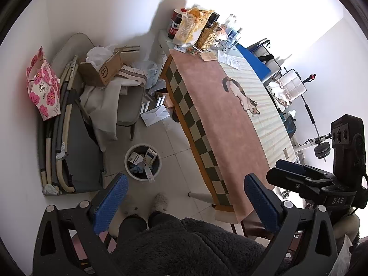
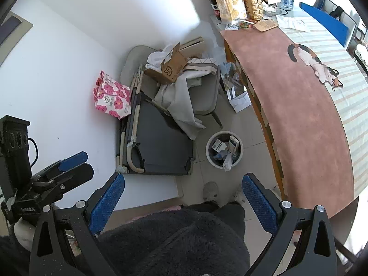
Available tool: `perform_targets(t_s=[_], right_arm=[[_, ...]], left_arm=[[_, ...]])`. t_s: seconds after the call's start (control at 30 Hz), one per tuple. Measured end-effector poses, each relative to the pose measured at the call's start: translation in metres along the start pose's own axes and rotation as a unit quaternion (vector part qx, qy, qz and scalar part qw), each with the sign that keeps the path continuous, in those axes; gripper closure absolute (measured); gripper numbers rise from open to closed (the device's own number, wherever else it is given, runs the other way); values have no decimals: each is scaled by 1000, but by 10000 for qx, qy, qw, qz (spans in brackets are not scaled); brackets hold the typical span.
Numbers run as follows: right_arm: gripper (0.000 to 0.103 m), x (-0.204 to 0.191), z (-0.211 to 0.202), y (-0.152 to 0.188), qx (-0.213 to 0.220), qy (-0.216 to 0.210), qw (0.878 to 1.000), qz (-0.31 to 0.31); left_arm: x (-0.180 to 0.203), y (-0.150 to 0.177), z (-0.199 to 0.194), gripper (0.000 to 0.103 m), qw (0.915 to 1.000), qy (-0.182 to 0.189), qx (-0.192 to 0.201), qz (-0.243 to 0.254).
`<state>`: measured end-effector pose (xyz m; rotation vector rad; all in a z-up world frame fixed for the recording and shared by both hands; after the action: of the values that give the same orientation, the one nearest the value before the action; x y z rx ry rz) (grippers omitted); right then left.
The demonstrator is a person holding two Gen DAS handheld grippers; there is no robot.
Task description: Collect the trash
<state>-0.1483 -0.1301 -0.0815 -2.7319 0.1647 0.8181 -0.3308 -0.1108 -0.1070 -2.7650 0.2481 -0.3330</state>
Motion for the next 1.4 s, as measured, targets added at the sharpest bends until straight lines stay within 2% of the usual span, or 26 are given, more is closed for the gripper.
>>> perform_targets(t_s=[0.63, 1.4], right_arm=[[0, -8, -4, -1, -56, -62, 9999, -82], [0, -11, -3, 0, -47, -72, 9999, -86]], left_arm=[[-5, -3, -5, 0, 10000, -7, 41, 50], [6, -1, -9, 0, 10000, 59, 39, 41]])
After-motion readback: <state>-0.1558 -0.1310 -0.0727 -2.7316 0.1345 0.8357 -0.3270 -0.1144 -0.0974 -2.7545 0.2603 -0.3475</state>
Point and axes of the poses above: each gripper's, at about its wrist camera, not at the fingertips, and z roughly the way its jaws point, x to its right, y to its underside, the point moved 3 cm from there along z, roughly the way its jaws point, and after that the axes turned 13 degrees about -y, right-handed, at the moved point
